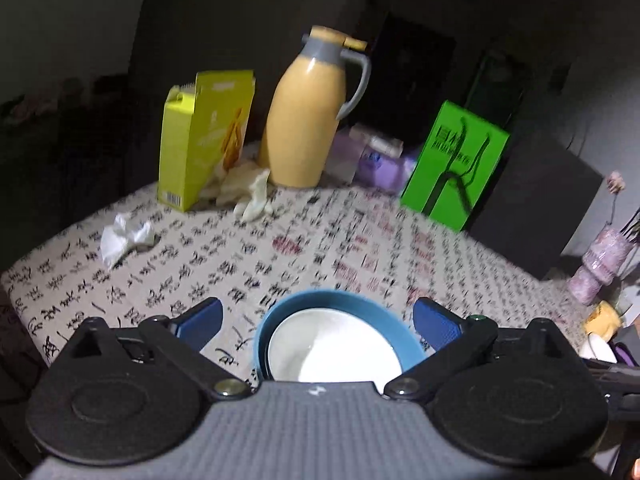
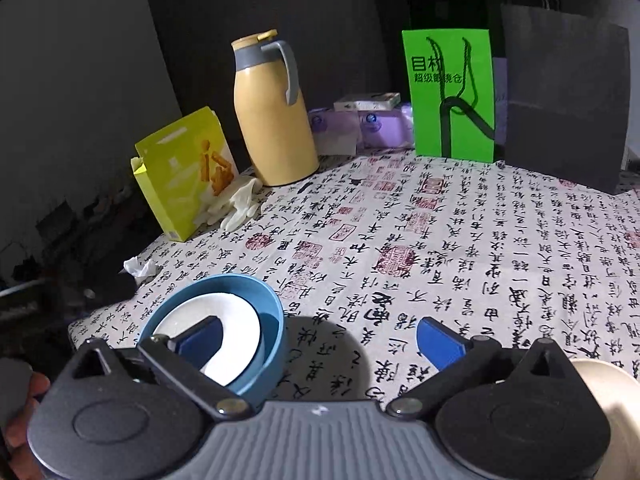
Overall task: Organize plates and bowls
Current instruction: 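Move both open grippers toward the white bowl beside the yellow mug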
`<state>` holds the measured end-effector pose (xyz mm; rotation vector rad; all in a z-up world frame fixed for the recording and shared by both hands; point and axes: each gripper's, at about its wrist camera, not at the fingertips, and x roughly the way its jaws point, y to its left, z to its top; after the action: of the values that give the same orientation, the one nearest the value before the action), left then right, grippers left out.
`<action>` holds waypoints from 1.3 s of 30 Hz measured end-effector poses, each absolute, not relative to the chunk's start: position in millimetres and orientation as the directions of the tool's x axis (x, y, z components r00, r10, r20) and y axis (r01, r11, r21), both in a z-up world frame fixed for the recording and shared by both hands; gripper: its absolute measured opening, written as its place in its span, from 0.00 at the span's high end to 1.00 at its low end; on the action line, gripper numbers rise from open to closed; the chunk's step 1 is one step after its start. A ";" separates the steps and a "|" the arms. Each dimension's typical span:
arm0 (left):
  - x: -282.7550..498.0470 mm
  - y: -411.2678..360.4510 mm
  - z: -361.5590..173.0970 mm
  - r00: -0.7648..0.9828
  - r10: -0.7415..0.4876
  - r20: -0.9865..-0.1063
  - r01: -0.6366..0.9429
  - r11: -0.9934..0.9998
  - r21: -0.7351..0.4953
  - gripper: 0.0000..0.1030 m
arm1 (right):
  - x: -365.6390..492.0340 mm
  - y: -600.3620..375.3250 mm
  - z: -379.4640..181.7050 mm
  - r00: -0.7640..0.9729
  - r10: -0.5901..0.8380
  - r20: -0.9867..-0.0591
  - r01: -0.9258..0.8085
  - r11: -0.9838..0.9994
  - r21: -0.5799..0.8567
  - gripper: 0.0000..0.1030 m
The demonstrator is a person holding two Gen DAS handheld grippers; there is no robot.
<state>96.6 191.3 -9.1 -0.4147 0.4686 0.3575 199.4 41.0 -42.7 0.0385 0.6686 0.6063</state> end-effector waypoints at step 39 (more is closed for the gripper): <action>135.5 76.7 1.3 0.929 0.092 -0.358 -0.215 0.923 -0.319 0.00 | 176.5 -95.8 -22.0 0.832 0.403 -0.382 -0.364 0.915 0.173 0.00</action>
<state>135.5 76.7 1.3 -0.3628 0.3456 0.1608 176.5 -95.8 -22.0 0.0948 0.4257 0.4073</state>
